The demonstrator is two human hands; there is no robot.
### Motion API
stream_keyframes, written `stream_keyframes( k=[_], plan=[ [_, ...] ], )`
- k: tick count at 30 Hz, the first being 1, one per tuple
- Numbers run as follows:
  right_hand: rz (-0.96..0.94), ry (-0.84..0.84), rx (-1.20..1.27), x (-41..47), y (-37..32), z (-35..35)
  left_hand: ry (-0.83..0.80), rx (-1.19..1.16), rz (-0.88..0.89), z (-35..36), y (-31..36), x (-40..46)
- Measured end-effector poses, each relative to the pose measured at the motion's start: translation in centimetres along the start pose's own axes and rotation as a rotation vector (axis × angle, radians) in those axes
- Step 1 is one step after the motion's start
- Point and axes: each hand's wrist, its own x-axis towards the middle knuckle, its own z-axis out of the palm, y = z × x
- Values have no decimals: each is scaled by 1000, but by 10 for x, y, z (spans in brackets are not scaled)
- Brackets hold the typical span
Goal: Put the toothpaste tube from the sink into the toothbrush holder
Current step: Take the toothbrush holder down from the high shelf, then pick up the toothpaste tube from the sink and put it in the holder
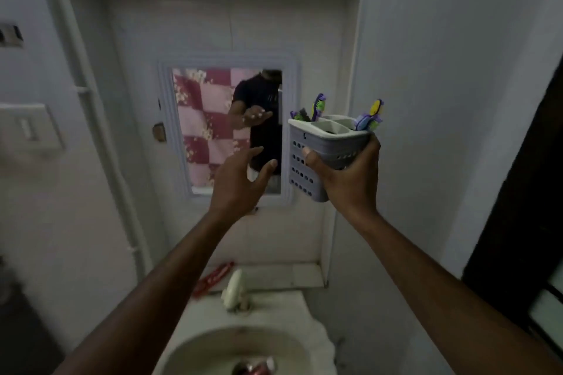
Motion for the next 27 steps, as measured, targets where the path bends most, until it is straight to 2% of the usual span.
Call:
stream_keyframes(
  k=[4,8,12,17,24,27],
  plan=[
    [172,-107,-29,-57,49,8,-117,6,-181,18,-46,-66],
    [299,-238,-191,-103,90,24,-257,9,-286,33,-101,-114],
    [407,-330,-308,-142,121,47,-303,3,-425,36,-155,-151],
    [559,-375,-408,-181,171,85,-455,85,-569,54,-274,-197],
    [691,-307,-485,-222,229,124,-679,122,-590,85,-347,-223],
    [702,-241,-480,-234,250,135,-673,117,-515,104,-359,-228]
  ],
)
